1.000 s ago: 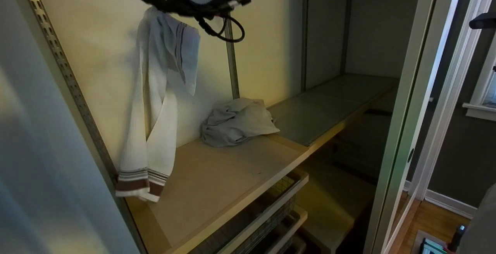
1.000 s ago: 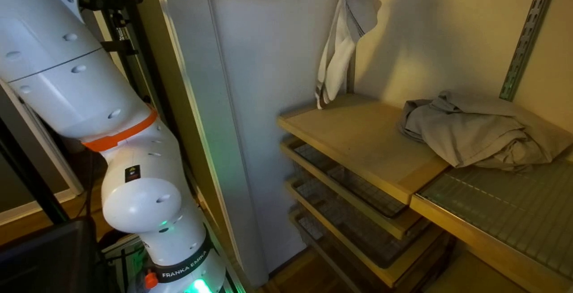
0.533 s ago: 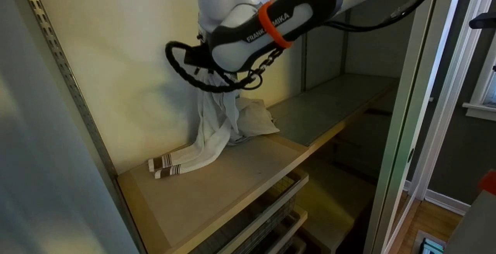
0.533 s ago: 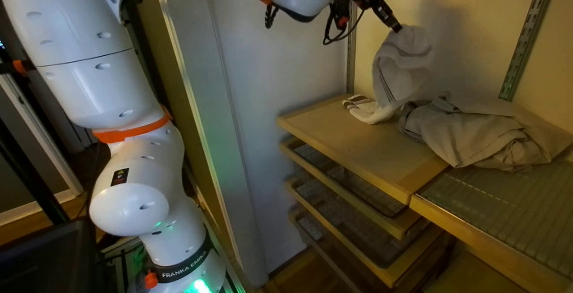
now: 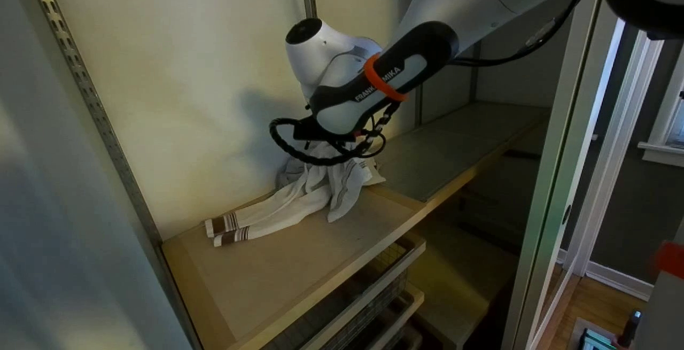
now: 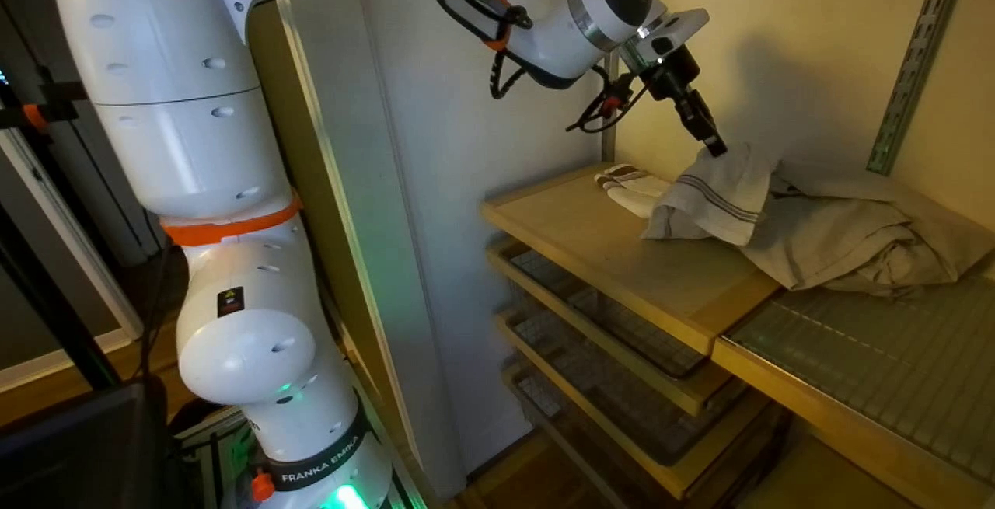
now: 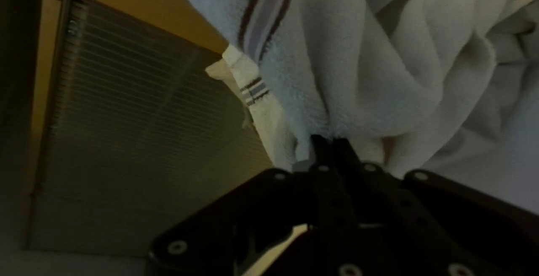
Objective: Move the white towel backwards
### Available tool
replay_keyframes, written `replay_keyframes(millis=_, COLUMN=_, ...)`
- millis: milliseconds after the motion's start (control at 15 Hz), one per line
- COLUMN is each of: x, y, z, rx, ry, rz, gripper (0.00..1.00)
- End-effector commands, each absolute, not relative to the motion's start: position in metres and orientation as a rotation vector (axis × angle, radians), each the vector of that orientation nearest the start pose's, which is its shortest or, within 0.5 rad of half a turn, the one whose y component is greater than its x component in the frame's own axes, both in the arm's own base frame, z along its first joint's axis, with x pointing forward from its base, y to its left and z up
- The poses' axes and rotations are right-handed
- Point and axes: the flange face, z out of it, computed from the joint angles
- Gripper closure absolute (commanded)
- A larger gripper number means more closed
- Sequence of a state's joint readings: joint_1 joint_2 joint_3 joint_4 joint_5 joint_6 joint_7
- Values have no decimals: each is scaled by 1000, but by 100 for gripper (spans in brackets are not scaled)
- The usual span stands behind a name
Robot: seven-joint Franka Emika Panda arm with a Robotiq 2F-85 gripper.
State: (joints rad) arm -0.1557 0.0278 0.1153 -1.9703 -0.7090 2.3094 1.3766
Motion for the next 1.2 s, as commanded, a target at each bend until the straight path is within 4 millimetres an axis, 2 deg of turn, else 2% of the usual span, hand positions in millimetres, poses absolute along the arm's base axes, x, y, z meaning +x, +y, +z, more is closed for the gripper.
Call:
replay_keyframes(millis=0, x=590, y=-69, z=488, rx=-2840, ry=1691, rz=-1217, gripper=98)
replay_keyframes(millis=67, x=591, y=-79, z=489, rx=-2850, ry=1695, rz=-1289, gripper=98)
replay_keyframes(millis=133, x=589, y=-85, z=486, rx=-2874, ry=1701, rz=-1300, gripper=68)
replay_keyframes(millis=267, x=586, y=-79, z=480, rx=-2942, ry=1596, rz=-1253, gripper=60)
replay_keyframes(millis=333, x=584, y=-68, z=479, rx=-2953, ry=1516, rz=-1222, gripper=52)
replay_keyframes(millis=467, x=585, y=-38, z=489, rx=-2961, ry=1302, rz=-1375, gripper=37)
replay_keyframes(millis=533, x=582, y=-17, z=489, rx=-2952, ry=1210, rz=-1307, gripper=30)
replay_keyframes(millis=800, x=585, y=47, z=494, rx=-2877, ry=885, rz=-1274, gripper=0)
replay_keyframes(millis=867, x=584, y=55, z=493, rx=-2858, ry=858, rz=-1196, gripper=0)
replay_keyframes(millis=933, x=593, y=46, z=495, rx=-2875, ry=933, rz=-1268, gripper=11)
replay_keyframes(millis=1000, x=592, y=54, z=495, rx=-2868, ry=892, rz=-1235, gripper=2)
replay_keyframes(millis=1133, x=591, y=58, z=493, rx=-2871, ry=872, rz=-1214, gripper=0)
